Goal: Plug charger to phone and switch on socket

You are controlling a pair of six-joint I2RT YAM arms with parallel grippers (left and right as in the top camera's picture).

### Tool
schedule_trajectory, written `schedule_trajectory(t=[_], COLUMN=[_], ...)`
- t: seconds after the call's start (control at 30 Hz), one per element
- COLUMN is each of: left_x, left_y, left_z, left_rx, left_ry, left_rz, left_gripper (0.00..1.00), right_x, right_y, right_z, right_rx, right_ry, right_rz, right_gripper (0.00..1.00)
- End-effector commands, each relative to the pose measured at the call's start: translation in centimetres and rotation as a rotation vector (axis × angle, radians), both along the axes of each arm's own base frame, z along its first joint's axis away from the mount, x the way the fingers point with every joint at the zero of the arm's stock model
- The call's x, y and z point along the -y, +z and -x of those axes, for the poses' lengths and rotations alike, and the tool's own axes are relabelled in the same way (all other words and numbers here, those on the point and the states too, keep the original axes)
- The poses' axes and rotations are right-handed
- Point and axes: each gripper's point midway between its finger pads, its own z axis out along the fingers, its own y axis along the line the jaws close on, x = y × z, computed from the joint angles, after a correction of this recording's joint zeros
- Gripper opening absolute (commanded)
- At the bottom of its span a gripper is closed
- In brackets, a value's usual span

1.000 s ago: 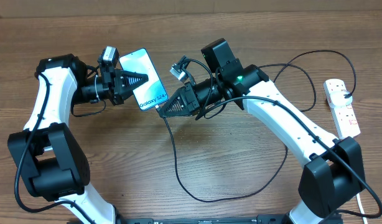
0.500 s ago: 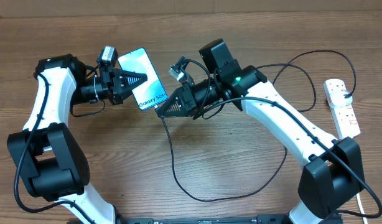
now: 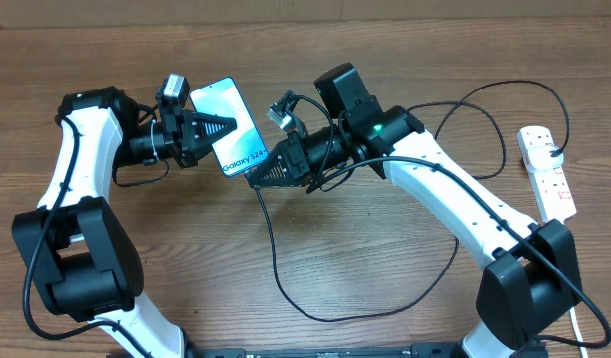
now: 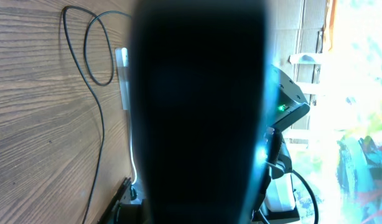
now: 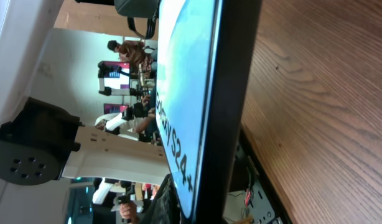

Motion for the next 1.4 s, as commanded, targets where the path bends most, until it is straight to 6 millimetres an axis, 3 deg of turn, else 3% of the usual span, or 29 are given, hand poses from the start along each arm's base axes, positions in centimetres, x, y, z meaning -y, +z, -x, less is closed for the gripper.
schedule_trajectory(t=[0.0,0.9,1.37], left_x=[0.0,0.0,0.0], left_y=[1.5,1.5,1.5], left_z=[0.0,0.0,0.0], left_rx=[0.054,0.054,0.061], left_ry=[0.013,0.013,0.012], left_rz=[0.027,0.027,0.026], left_gripper=[0.04,0.04,0.04], right_x=[0.0,0.6,0.6], right_y=[0.6,-0.1,0.4], right_z=[0.7,-0.6,-0.2], right_rx=[-0.006,0.008,-0.008], right_ry=[0.042,-0.010,0.012], right_rz=[-0.039,-0.004,-0.030], right_gripper=[0.04,0.04,0.04])
